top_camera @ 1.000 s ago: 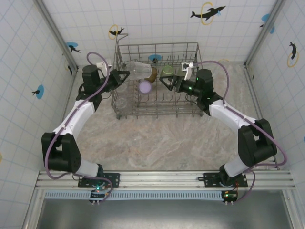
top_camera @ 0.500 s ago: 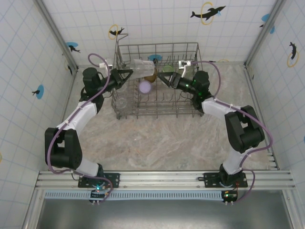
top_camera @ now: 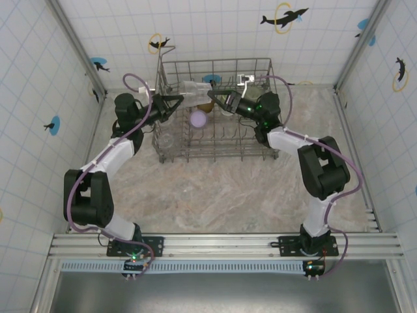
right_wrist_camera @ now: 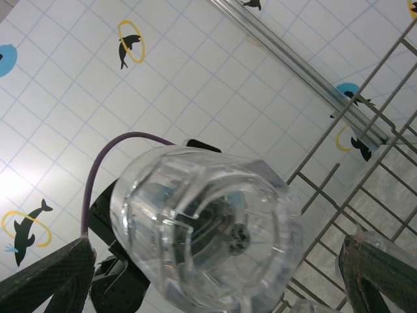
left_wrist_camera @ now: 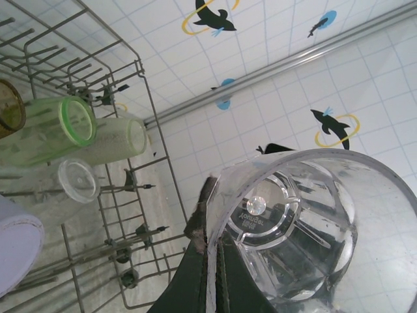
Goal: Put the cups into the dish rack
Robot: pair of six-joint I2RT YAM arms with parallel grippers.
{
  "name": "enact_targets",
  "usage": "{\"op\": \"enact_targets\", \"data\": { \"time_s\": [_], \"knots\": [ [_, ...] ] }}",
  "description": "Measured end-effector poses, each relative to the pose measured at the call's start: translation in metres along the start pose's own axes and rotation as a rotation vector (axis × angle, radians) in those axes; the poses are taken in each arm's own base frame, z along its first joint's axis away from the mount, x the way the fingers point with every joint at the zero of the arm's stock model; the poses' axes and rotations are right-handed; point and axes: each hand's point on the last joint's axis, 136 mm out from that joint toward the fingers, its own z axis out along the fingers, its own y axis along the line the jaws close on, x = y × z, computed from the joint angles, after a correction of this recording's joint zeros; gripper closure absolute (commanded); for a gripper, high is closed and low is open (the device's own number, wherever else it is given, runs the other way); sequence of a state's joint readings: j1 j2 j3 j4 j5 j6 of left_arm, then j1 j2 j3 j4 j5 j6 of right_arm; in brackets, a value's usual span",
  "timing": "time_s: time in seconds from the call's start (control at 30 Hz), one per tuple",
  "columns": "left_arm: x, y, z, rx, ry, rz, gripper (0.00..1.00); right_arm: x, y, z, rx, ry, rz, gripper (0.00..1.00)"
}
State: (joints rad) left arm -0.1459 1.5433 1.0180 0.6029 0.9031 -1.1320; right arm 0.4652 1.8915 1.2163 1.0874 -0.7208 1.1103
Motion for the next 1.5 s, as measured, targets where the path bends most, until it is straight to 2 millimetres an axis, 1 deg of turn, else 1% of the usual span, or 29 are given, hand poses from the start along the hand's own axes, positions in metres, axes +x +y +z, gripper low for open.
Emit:
{"op": "enact_targets", "data": {
  "time_s": [0.17, 0.3, 0.37, 0.5, 0.6, 0.73, 0.87, 1.07, 1.2, 1.3, 1.4, 1.5],
  "knots": [
    [0.002, 0.001, 0.0, 0.01, 0.003, -0.022, 1.0, 0.005, -0.007, 0.004, 0.003, 0.012, 0.017, 0.01],
    [0.002, 0.0, 0.001, 0.023, 0.007, -0.028, 1.0, 0.003, 0.0, 0.016, -0.046, 0.023, 0.013, 0.0],
    [0.004, 0.0, 0.002, 0.028, 0.014, -0.03, 1.0, 0.001, 0.006, 0.021, -0.078, 0.021, 0.013, 0.03],
    [0.008, 0.001, 0.005, 0.039, 0.031, -0.046, 1.0, -0.004, 0.014, 0.027, -0.138, 0.012, 0.023, 0.14],
    [0.008, 0.001, 0.007, 0.046, 0.036, -0.048, 1.0, -0.004, 0.011, 0.028, -0.16, 0.007, 0.054, 0.21],
    [0.008, 0.006, 0.01, 0.045, 0.05, -0.073, 1.0, -0.004, 0.007, 0.026, -0.173, -0.001, 0.098, 0.27],
    [0.008, 0.005, 0.013, 0.049, 0.058, -0.082, 1.0, -0.007, 0.007, 0.024, -0.175, -0.002, 0.11, 0.28],
    [0.008, 0.004, 0.013, 0.051, 0.058, -0.089, 1.0, -0.007, 0.007, 0.023, -0.176, -0.005, 0.108, 0.27],
    [0.01, 0.003, 0.014, 0.054, 0.067, -0.088, 1.0, -0.002, 0.008, 0.017, -0.165, -0.008, 0.116, 0.2],
    [0.009, 0.003, 0.014, 0.053, 0.058, -0.086, 1.0, 0.004, 0.007, 0.014, -0.159, 0.003, 0.123, 0.17],
    [0.007, 0.003, 0.014, 0.05, 0.049, -0.085, 1.0, 0.007, 0.006, 0.013, -0.158, 0.009, 0.125, 0.16],
    [0.006, 0.003, 0.014, 0.051, 0.046, -0.083, 1.0, 0.007, 0.008, 0.012, -0.159, 0.01, 0.123, 0.19]
  ]
}}
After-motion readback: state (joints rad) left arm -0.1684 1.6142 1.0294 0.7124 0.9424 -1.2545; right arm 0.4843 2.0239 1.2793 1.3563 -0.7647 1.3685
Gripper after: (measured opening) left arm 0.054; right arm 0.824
